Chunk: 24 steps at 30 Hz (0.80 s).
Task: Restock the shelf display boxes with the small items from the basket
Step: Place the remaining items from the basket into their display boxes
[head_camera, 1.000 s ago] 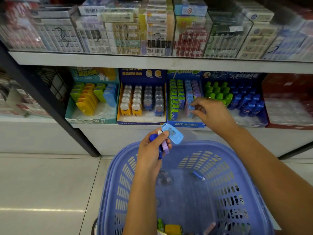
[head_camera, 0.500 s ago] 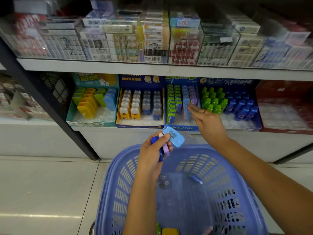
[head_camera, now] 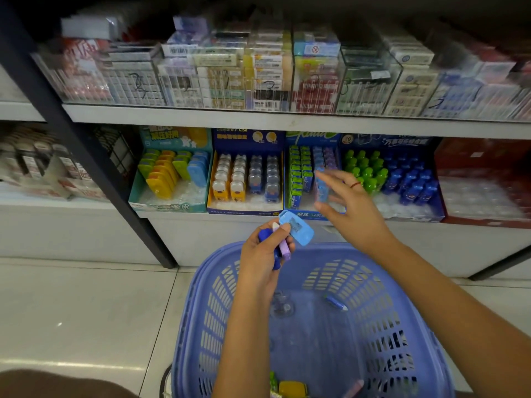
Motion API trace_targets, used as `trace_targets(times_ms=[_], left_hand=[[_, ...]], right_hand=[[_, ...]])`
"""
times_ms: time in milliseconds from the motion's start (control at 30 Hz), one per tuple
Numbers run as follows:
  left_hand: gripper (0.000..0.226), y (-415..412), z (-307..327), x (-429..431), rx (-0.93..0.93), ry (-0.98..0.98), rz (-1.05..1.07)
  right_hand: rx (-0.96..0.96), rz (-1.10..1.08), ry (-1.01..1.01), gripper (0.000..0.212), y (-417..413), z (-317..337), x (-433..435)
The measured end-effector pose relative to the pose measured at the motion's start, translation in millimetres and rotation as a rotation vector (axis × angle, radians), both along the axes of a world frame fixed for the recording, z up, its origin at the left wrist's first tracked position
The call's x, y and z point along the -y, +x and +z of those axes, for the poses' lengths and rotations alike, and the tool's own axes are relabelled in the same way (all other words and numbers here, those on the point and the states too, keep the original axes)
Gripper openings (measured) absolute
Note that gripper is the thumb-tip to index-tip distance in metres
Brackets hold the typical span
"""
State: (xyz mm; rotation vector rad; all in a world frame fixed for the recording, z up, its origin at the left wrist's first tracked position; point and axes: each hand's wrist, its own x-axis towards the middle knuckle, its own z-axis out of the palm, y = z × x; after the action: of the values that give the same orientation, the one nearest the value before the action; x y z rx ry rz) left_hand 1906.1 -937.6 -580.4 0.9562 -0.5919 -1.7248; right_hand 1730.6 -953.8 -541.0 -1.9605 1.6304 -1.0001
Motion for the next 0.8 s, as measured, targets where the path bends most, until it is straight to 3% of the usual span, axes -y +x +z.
trace_targets(times_ms=[67, 133, 300, 400, 533, 633, 800], left_hand=[[0.018, 3, 2, 2, -0.002, -0.015, 0.029], [0.021, 8, 5, 3, -0.009, -0.027, 0.032], [0.015, 22, 12, 6, -0.040, 0.004, -0.016], [0.019, 37, 13, 13, -0.100, 0.044, 0.031], [0.016, 69, 11, 25, -0.167, 0.075, 0.177], [0.015, 93, 6, 30, -0.197, 0.103, 0.287], [0.011, 114, -2, 36, -0.245, 0.199, 0.410]], right_hand=[[0.030, 0.170, 0.029, 0.060, 9, 11, -17], [-0.109, 0.309, 0.054, 0.064, 16, 14, -29], [-0.491, 0.289, -0.193, 0.043, 44, 13, -30], [-0.387, 0.273, -0.288, 0.028, 61, 16, -10], [-0.072, 0.111, -0.081, 0.021, 97, 21, 31], [-0.106, 0.087, -0.104, 0.030, 125, 28, 70], [-0.264, 0.236, -0.104, 0.037, 171, 27, 118]])
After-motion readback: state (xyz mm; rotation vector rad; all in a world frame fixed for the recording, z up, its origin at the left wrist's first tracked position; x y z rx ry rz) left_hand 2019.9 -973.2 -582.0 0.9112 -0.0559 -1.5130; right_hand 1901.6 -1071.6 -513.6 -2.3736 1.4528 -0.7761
